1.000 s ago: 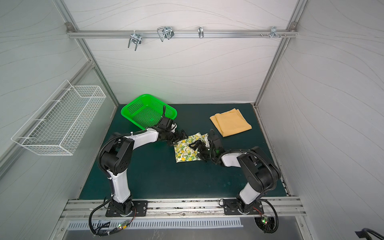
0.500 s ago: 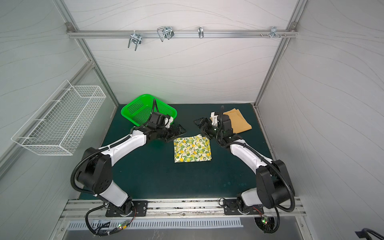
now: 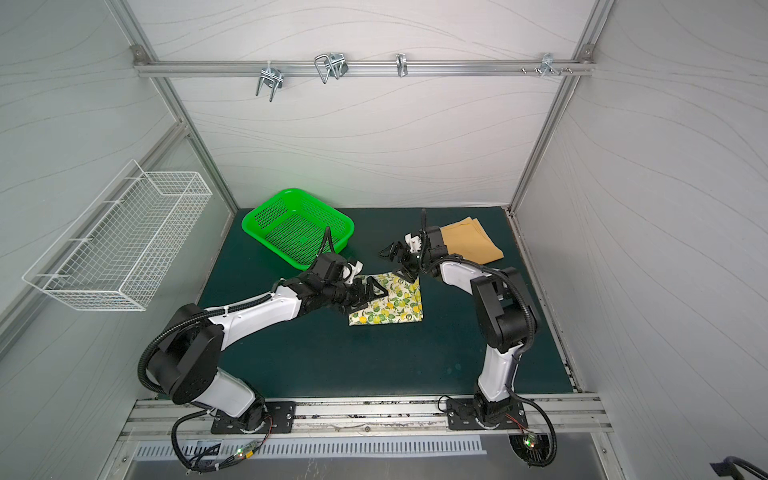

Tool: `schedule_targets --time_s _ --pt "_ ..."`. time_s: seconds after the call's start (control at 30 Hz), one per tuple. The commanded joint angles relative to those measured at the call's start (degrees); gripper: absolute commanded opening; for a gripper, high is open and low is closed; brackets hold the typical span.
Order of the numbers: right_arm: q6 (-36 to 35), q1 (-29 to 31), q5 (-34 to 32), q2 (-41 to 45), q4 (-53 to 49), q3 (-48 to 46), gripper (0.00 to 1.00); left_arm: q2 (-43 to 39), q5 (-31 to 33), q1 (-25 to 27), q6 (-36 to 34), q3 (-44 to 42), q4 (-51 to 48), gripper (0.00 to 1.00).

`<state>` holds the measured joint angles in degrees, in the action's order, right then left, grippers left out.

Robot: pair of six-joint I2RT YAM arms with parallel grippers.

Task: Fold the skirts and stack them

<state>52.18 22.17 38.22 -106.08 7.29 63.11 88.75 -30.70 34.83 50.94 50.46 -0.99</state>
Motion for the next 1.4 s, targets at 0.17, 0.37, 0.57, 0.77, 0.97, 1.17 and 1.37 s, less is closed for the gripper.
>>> schedule_targets --time_s 0.17,0.37,0.57,0.77,0.97,1.17,1.37 --pt "0.99 -1.42 2.04 -5.46 6.18 -2.23 0.99 2.69 1.89 -0.02 2.24 -9.50 9.59 0.99" --pt "-0.87 -2.09 0.00 -6.68 4.73 -3.58 0.99 5.62 2.36 -0.02 2.84 -15.52 14.51 0.99" --pt "-3.48 -2.66 -2.27 -5.00 2.40 -3.93 0.99 5.27 3.01 -0.19 2.51 -18.57 15.31 0.99" --pt "-6.51 -2.66 -3.46 3.18 -2.70 -3.09 0.99 2.77 2.97 -0.70 -0.32 -10.90 7.02 0.99" --pt "-15.53 -2.66 -8.04 12.36 -14.23 -2.94 0.99 1.37 4.67 -1.16 -5.04 0.00 -3.87 0.99" --pt "-21.63 -2.74 -13.44 17.63 -19.63 -7.81 0.99 6.83 2.96 -4.10 -6.90 5.88 -4.87 0.99" --pt "-24.32 -2.84 -15.19 18.99 -20.73 -11.83 0.99 14.77 0.50 -8.30 -8.35 8.87 -3.66 0.99"
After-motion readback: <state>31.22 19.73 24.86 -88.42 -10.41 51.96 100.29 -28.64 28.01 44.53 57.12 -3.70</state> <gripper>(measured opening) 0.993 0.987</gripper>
